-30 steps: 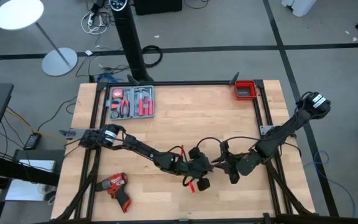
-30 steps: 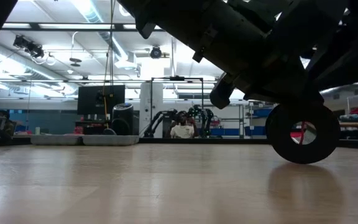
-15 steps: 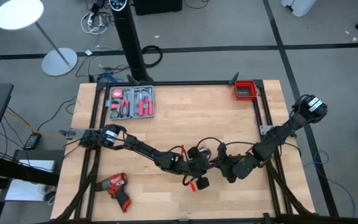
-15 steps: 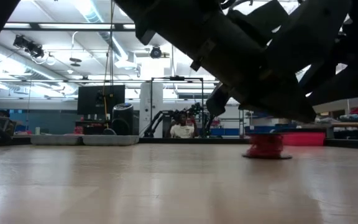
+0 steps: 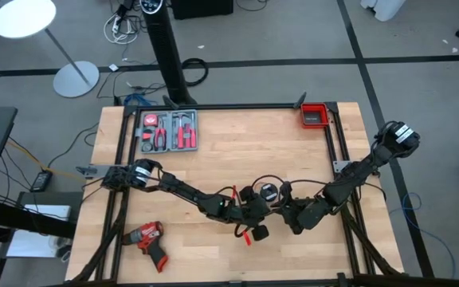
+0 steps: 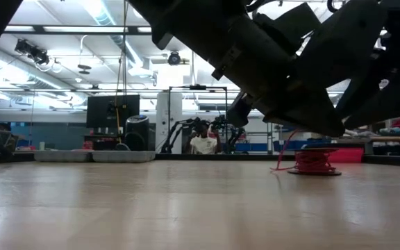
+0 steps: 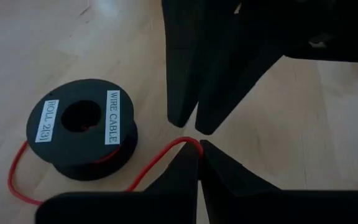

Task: Coil cords
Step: Coil the red wire on the black spool, then coil the red wire onto the spool

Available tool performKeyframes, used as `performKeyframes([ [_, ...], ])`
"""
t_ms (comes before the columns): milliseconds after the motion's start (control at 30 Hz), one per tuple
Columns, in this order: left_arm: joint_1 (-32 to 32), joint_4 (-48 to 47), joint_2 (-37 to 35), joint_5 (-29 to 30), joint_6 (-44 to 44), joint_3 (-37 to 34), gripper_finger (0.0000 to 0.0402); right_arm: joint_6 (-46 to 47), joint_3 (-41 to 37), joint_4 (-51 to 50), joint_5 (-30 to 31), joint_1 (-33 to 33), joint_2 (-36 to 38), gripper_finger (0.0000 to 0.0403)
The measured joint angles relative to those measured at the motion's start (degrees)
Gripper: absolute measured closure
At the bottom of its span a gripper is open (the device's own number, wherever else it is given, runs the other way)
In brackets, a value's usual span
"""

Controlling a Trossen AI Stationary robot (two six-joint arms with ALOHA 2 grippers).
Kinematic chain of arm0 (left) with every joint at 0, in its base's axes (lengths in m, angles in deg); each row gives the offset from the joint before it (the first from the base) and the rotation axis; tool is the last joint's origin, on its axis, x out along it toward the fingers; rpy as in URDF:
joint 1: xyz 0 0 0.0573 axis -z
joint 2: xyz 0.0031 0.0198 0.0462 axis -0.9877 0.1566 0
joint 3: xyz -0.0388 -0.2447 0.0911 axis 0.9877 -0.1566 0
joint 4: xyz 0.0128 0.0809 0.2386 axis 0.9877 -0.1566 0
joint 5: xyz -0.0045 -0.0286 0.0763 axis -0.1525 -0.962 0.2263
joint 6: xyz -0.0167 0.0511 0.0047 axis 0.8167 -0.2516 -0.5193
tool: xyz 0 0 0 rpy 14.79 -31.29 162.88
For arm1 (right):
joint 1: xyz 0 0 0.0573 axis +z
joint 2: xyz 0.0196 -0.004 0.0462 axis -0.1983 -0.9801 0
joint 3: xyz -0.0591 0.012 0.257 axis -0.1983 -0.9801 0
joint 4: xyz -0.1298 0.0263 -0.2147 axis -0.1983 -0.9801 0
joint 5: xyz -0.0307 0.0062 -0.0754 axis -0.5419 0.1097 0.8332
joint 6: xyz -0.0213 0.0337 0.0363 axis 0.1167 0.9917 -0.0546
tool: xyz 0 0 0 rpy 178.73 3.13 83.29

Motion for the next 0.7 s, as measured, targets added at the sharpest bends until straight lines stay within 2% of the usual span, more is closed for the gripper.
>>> performKeyframes([
  [167,0.02,0.25,-0.02,-1.08,-0.02,0.03,0.0386,-2.96,0.0,1.63,1.79,-0.02,0.0,0.0328],
  [367,0.0,0.54,-0.11,-1.75,-0.02,0.09,0.0386,-11.29,0.0,4.16,0.77,-0.02,0.02,0.0329],
  [533,0.0,0.84,-0.11,-1.97,0.07,0.09,0.0386,-14.75,0.0,4.47,-2.47,-0.83,0.02,0.0329],
  [700,0.0,0.94,-0.11,-1.97,0.26,0.09,0.0386,-18.31,0.0,4.69,-2.81,-1.24,0.02,0.033],
])
